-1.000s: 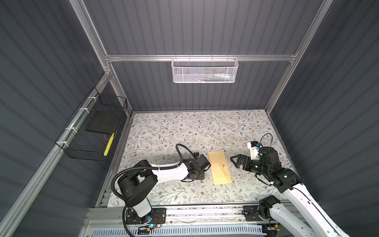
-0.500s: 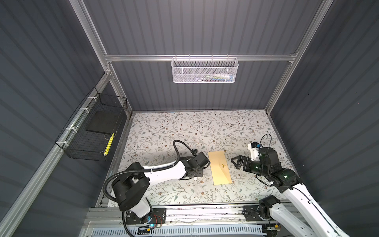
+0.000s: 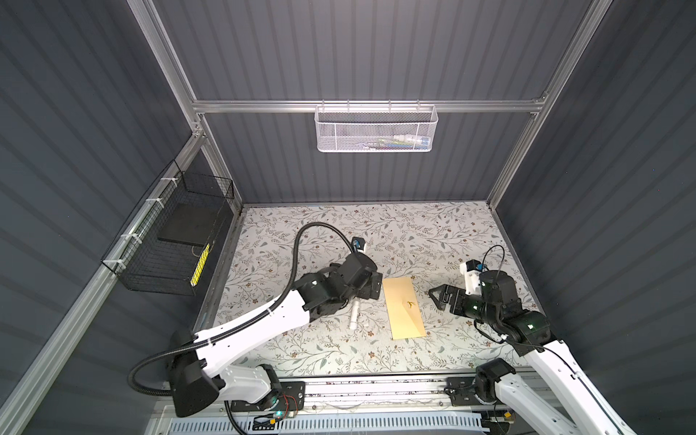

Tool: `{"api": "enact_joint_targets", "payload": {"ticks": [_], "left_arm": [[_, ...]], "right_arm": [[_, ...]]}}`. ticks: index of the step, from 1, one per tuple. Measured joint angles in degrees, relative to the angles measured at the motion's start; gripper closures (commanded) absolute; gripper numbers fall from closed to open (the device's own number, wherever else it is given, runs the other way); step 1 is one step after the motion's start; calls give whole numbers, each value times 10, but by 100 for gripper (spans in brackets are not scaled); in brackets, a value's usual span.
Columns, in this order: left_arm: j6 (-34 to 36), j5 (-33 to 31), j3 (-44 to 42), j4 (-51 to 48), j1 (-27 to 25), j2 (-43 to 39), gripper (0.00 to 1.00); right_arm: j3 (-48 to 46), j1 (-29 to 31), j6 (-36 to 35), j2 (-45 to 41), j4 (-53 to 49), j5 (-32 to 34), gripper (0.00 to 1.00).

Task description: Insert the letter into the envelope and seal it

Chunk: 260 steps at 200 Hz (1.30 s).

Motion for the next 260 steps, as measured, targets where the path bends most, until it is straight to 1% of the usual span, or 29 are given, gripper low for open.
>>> {"api": "enact_joint_targets", "payload": {"ticks": [17,36,61,79,133,148,166,192,217,260], "left_arm": [[41,-12,33,2,11,-21,0],[83,-9,58,12,39,-34,0],[119,3,64,21,82,-43,0],[139,12,63,29,101,-48,0],[208,11,18,96,121,-93,0],[219,14,-1,114,148,-98,0],[226,26,-27,143,193,-98,0],[231,48,-62,183,252,-90,0],[231,73,-84,227,301,-69,0],[231,111,-102,306,363,-19,0]], "right_arm": [[10,-1,-6,-12,-2,9,1],[21,-2,-17,-34,-6,22,1],[44,-2,-40,-56,-14,39,1],[61,-2,-59,-63,-19,50,1],[73,-3,-100,-60,-23,93,1],[73,-8,-111,-52,-14,107,1],[73,-19,-126,-33,9,122,1],[67,-52,-148,-4,56,127,1],[57,-111,-156,27,114,110,1],[57,-181,-164,111,197,76,1]]}}
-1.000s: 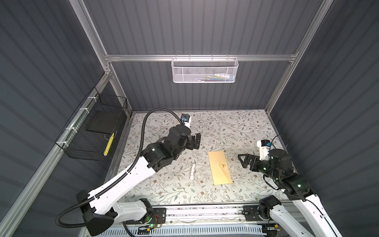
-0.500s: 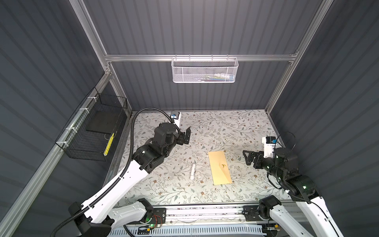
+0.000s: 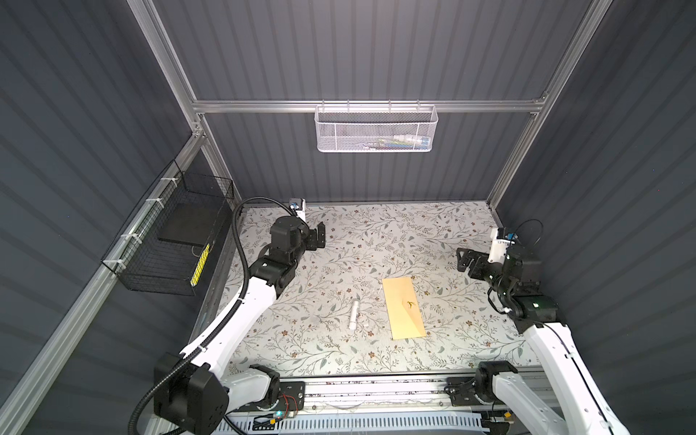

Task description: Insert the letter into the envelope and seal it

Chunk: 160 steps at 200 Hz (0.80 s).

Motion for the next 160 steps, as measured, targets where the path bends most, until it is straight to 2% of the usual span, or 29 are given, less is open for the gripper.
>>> {"api": "enact_joint_targets", "payload": {"ticks": [41,63,84,111,160], "left_arm": [[0,37,-1,73,52,48,0],[15,43,-39,158,72,56,0],[38,38,-98,245,78,55,0],[72,32,-137,298,78,50,0],[94,31,-235,406,78,-13,0]], "right_arm": [[24,-52,-11,87,47,-31,1],[35,-76,-14,108,94,-35,1],[-6,-82,-27,90,205,-21,1],[-82,-82,-68,52,338,-7,1],[-142,-82,-111,-12,445,-7,1]]}}
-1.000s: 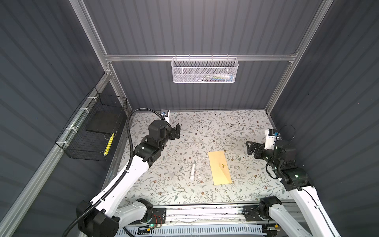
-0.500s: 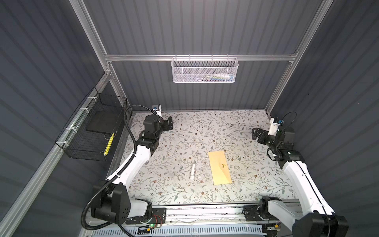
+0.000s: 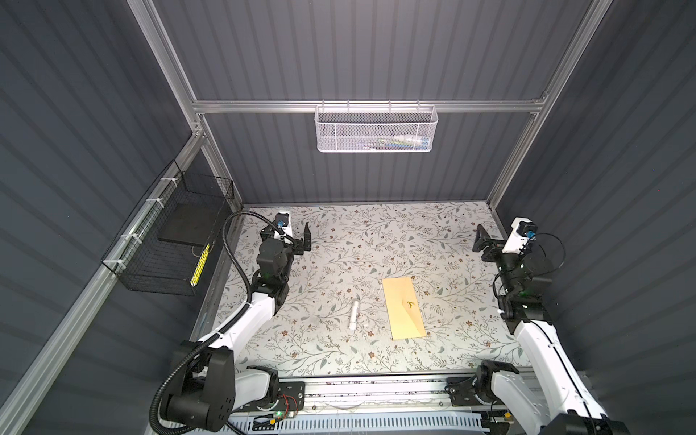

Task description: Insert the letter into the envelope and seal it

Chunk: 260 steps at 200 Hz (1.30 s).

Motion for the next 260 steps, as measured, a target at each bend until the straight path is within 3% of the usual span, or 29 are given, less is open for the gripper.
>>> {"api": "enact_joint_targets", "payload": {"ticks": [31,86,147,206,260], "left_arm": [[0,1,-78,59,0,-21,0],[0,8,-152,76,0,-45,0],[-7,14,-217,86,0,-74,0],[5,-14,-254,182,0,40,0],[36,-26,-256,303,0,157,0]], "right_arm": [[-61,0,-4,-53,31,-17,1],[-139,6,0,-113,31,-27,1],[-201,58,12,-151,26,23,1],[-244,65,14,-138,33,53,1],[-280,65,2,-23,140,53,1]]}}
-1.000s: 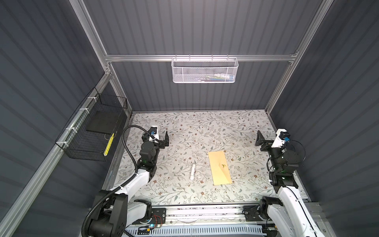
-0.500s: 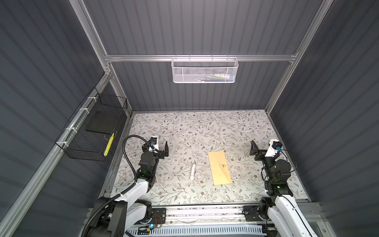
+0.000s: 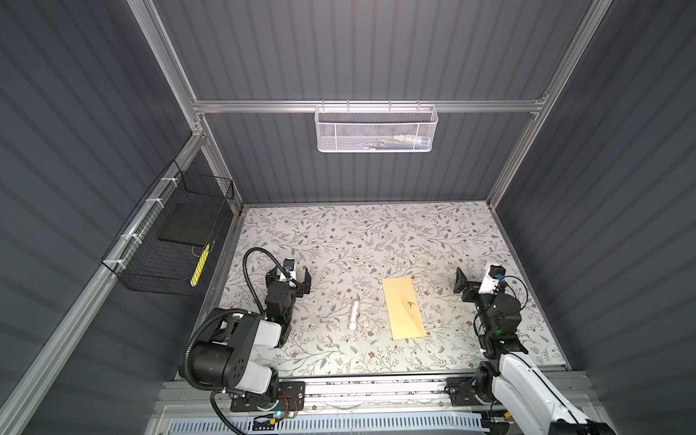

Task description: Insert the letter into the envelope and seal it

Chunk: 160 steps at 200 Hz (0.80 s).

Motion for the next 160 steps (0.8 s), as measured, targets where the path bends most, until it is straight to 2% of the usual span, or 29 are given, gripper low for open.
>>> {"api": "enact_joint_targets", "payload": {"ticks": [31,61,106,160], "left_arm": [[8,4,-12,101,1,92,0],[9,5,-14,138,7,147,0],[2,12,1,147,31,152,0],[-13,44,46,71,55,134,0]], "right_arm": [[-17,0,-12,113,106,-1,1],[-19,0,-23,217,226,-7,1],[-16,0,-35,351,367,-6,1],[14,-7,-29,410,412,15,1]]}}
